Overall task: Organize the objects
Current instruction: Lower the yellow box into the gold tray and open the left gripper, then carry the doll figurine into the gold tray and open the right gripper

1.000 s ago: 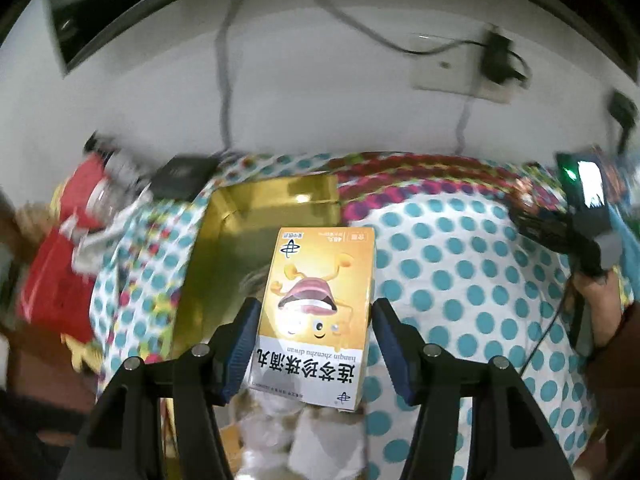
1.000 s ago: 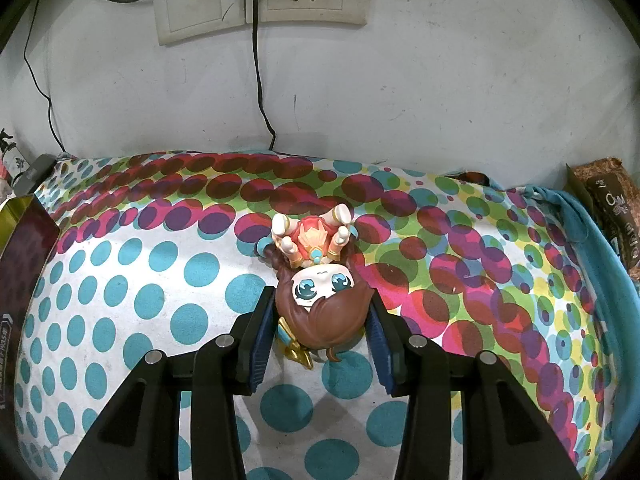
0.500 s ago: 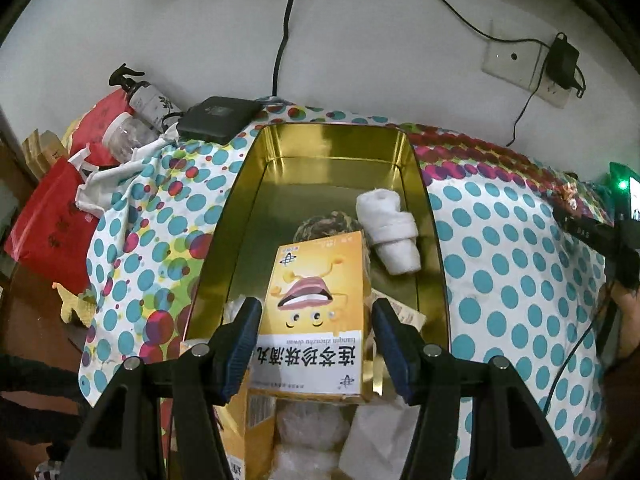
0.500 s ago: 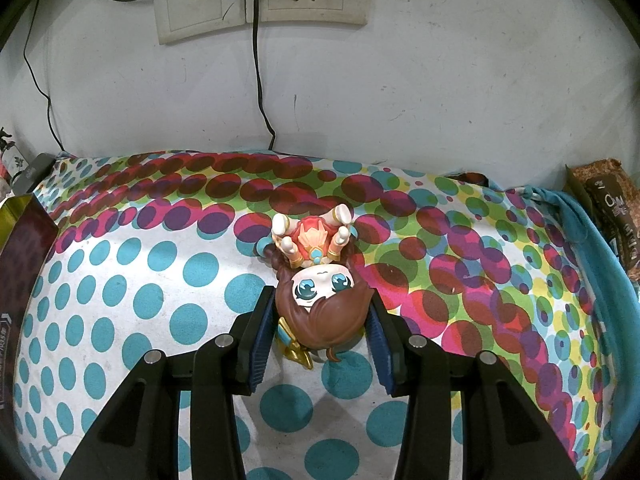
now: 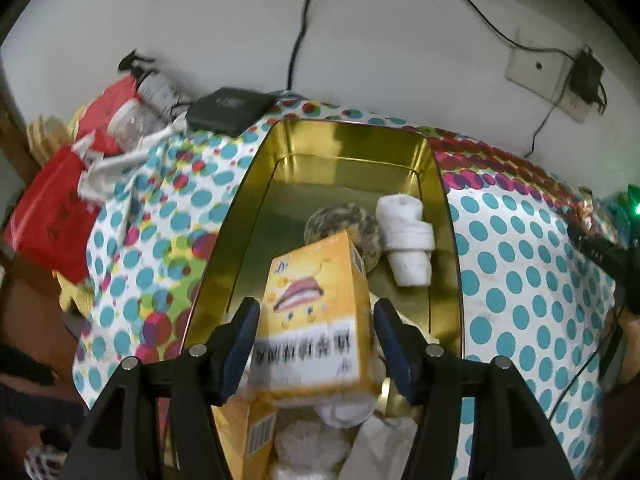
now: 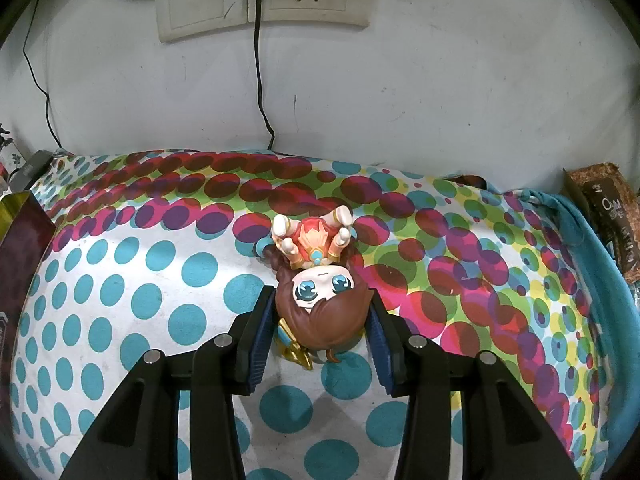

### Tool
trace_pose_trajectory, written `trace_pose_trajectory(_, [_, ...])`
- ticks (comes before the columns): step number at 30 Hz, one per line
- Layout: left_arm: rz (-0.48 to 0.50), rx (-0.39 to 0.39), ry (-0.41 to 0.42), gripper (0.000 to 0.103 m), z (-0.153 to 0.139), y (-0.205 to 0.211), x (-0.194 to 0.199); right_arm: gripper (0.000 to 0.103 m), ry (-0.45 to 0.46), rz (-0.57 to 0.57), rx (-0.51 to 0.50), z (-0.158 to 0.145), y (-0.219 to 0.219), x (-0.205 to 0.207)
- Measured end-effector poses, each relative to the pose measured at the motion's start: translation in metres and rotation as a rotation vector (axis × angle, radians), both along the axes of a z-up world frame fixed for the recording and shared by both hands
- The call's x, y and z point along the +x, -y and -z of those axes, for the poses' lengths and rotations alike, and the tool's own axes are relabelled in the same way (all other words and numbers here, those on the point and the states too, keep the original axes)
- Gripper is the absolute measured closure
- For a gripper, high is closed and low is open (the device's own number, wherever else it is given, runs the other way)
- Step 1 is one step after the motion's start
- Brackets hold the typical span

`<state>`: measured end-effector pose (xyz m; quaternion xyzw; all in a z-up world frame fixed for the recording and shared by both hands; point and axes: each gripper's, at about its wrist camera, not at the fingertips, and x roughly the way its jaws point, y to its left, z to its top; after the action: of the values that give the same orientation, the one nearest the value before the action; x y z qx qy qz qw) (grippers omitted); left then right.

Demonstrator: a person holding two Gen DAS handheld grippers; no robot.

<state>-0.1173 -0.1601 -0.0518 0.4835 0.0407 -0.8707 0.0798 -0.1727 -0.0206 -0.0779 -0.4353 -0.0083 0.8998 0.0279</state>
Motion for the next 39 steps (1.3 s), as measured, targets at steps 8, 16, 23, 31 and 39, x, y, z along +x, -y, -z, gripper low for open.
trace_pose_trajectory(8, [-0.041,-0.013,-0.172,0.035,-0.026,0.001,0.053,0.061,-0.001,0.002,0.015,0.003,0.0,-0.001])
trace_pose_trajectory(16, [0.009,-0.091,-0.207,0.032,-0.033,-0.019,0.092,0.061,-0.003,0.003,0.036,0.004,-0.006,-0.002])
trace_pose_trajectory(23, [0.057,-0.119,-0.179,0.032,-0.023,-0.031,0.109,0.063,-0.007,0.002,0.09,0.01,-0.009,-0.01])
trace_pose_trajectory(31, [0.04,-0.104,-0.194,0.032,-0.026,-0.019,0.122,0.064,-0.013,0.012,0.083,0.013,-0.036,-0.016])
trace_pose_trajectory(39, [0.018,-0.111,-0.197,0.032,-0.027,0.003,0.137,0.064,-0.044,0.012,0.108,0.011,-0.058,-0.017])
